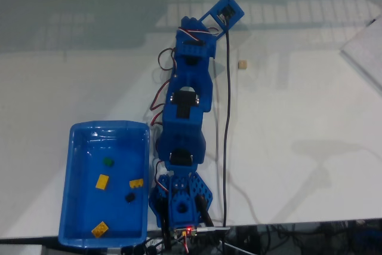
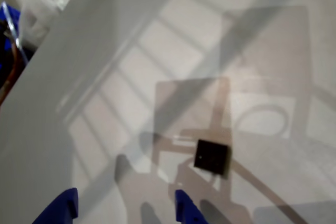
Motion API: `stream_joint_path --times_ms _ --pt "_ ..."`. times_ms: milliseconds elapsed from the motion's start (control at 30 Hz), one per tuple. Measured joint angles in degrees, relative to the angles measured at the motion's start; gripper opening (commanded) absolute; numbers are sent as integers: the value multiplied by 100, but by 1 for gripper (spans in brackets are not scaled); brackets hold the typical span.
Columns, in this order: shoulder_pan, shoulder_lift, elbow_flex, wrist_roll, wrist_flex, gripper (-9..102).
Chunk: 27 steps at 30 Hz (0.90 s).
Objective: Pick up all the lego then put into the bin
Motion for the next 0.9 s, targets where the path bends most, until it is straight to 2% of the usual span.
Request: stream_joint_path --times_ms 567,900 --pt "589 -290 -9 -1107 -9 25" --pt "668 -650 -158 -1257 -105 23"
